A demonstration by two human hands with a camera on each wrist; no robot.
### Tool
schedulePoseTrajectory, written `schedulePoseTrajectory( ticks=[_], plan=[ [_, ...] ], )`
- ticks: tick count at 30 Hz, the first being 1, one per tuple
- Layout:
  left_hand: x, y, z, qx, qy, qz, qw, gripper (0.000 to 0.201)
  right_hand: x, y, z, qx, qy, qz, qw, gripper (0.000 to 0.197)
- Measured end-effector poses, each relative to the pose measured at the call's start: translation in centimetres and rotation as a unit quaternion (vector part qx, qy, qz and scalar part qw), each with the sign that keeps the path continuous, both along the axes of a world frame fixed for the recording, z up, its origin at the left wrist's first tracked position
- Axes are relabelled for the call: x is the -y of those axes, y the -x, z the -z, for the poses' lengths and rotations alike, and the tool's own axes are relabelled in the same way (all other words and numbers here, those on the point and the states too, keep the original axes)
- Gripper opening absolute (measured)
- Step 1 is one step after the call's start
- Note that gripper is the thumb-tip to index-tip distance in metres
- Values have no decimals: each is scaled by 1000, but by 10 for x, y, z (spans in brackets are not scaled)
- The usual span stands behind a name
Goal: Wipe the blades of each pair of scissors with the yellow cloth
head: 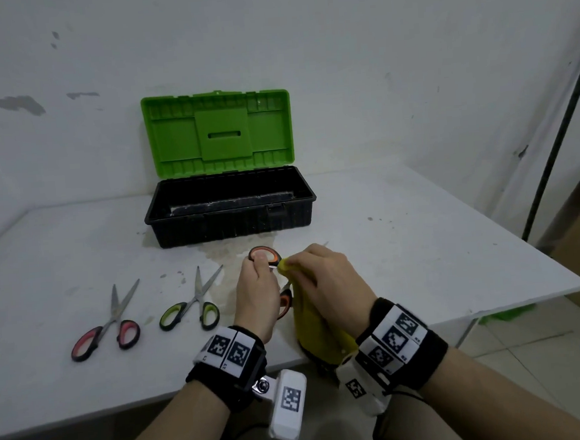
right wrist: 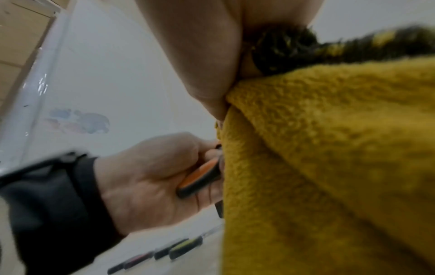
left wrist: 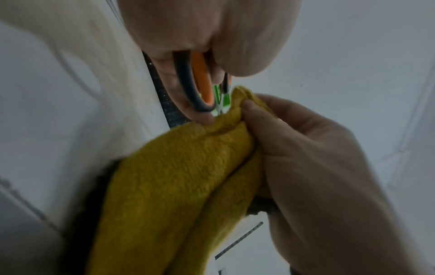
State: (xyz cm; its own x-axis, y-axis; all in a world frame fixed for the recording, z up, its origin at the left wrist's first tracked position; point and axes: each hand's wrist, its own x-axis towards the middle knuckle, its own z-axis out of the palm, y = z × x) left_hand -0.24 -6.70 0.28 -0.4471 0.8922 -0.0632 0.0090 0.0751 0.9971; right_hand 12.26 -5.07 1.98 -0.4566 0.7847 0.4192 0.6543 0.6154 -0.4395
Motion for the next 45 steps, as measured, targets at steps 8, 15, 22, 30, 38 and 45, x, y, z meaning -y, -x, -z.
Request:
schedulePoseTrajectory(
  ticks=[8,15,22,30,38,45],
  plan=[
    [4,0,-1,3,12,21,1000,43,-10,-12,-7,9,17,63,998,23],
    [1,-1,-4,28,-4,11,1000,43,-2,-6,-1,14,29,41,999,23],
    [-2,-3,4,-19,-6,18,1000,43,2,1,-6,2,0,17,1000,22],
    [0,1,6,-23,-18,27,999,41,-5,-14,-13,24,22,46,998,23],
    [-6,5,2,9,-37,19,999,37,-3,-22,-4,73,28,8,997,26],
    [-11,2,3,24,-46,24,998,35,4,-12,-5,30,-21,-33,999,22]
  ],
)
